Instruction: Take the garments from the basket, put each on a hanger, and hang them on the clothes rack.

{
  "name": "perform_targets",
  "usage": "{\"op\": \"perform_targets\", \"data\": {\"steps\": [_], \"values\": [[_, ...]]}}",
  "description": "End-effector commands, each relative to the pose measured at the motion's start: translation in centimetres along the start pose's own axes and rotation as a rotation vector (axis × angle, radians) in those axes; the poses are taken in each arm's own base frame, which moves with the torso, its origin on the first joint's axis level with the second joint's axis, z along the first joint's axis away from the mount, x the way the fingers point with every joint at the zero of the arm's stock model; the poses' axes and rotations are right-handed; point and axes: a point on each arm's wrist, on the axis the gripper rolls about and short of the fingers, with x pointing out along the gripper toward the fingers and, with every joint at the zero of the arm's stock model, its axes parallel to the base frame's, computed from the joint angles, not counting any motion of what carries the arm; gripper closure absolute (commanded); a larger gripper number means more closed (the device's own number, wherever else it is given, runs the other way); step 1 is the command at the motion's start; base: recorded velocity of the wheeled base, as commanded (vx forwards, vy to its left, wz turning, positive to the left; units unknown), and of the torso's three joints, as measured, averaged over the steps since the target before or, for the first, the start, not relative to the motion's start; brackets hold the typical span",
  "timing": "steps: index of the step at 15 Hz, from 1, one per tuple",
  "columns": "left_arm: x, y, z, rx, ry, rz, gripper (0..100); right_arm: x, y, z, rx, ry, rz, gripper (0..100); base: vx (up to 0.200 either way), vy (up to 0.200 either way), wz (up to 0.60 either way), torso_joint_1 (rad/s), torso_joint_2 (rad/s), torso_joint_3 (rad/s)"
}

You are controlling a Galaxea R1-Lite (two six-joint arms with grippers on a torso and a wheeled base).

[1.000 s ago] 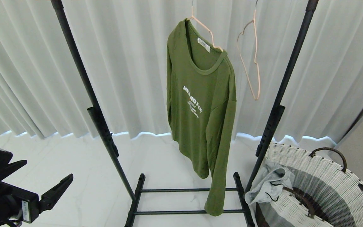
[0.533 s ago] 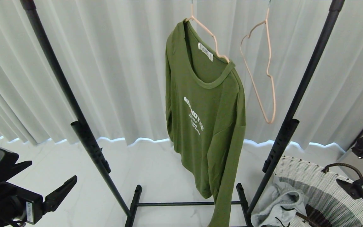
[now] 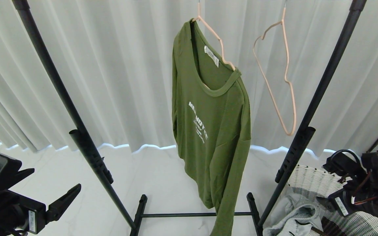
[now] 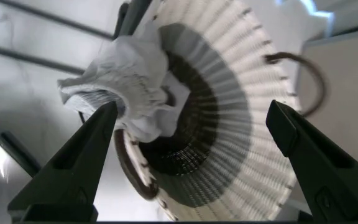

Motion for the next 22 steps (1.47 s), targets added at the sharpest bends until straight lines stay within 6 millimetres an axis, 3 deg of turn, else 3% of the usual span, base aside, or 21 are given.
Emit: {"op": "perform_targets", "data": {"steps": [1,7,11,12,17,22], "values": [[0.0,-0.1,-0.1,-0.001,0.005,-0.001,0,3.0,1.4,-2.3,-0.031,0.134,0.048,0,0.0,0.0,0.0,0.0,0.0,0.0],[0.1,-0.3,-0.7,-0.001,0.03,-0.014,0,5.4,2.3,-4.0,-0.022,0.126,0.006,0,0.0,0.0,0.0,0.0,0.0,0.0],[0.1,-0.7,-0.7,0.009,0.025,-0.042,0,6.8,2.4,-3.9,0.006,0.1,-0.06,0,0.0,0.0,0.0,0.0,0.0,0.0],[0.1,-0.7,-0.7,0.01,0.024,-0.041,0,6.8,2.4,-3.9,0.007,0.097,-0.059,100,0.0,0.0,0.0,0.0,0.0,0.0],[0.1,-0.8,-1.1,0.009,0.037,-0.046,0,5.9,2.2,-2.9,0.014,0.037,-0.071,100,0.0,0.0,0.0,0.0,0.0,0.0],[-0.1,-1.0,-1.8,0.009,0.063,-0.038,0,2.6,1.5,1.0,0.027,-0.155,-0.087,100,-0.04,0.0,0.0,-0.001,0.0,0.0]]}}
